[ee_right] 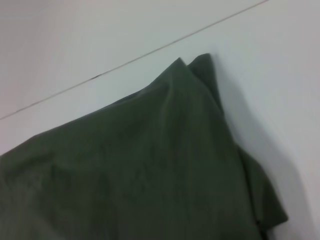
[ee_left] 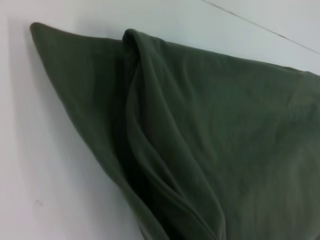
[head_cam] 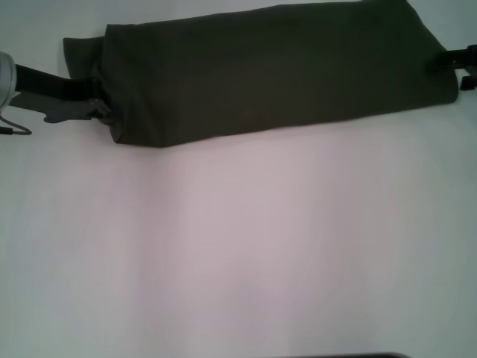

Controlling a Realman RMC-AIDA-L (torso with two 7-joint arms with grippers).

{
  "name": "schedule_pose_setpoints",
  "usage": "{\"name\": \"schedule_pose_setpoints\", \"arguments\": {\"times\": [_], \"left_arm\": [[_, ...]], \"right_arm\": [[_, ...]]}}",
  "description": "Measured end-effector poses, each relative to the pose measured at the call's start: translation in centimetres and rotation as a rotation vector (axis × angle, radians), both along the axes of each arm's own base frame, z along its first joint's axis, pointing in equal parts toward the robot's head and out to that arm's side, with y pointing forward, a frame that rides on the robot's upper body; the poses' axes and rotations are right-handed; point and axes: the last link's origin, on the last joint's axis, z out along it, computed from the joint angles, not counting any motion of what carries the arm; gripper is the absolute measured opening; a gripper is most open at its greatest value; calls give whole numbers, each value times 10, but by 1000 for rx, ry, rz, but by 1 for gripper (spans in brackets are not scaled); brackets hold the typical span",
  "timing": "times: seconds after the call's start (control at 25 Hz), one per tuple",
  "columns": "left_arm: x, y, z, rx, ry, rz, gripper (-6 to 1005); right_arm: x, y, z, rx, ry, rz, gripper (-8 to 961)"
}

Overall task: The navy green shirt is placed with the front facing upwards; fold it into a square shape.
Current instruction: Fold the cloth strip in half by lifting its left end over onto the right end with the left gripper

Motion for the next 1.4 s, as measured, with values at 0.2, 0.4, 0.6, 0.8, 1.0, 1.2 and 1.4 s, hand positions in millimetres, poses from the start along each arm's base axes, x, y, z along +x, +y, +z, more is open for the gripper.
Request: {"name": "schedule_pose_setpoints", "arguments": {"times": [0.2,0.4,0.6,0.8,1.0,1.2,1.4], "left_arm": [[0,-1,-1,-6,5,-2,9],[-3,-4,-4,-11,-2,6,9],[0,-5,-8,-25,-5,0,11],[1,-6,-11,-31,-6,-2,12],[1,-7,-11,-31,-7,0,12],[0,-7,-11,-32,-5,2,13],[-2,-7,-8,-34,-1,5,13]], "right_arm": [[-3,-1,-10,-14,-6,28,818],[-3,-2,-13,-28,-9,34,812],[-7,-2,-7,-25,12,44,806],[-7,-3,-4,-28,15,43,799],[-6,-4,-4,-31,13,40,550],[-4,-6,-3,-37,18,23,304],[0,-10,2,-67,10,2,132]]}}
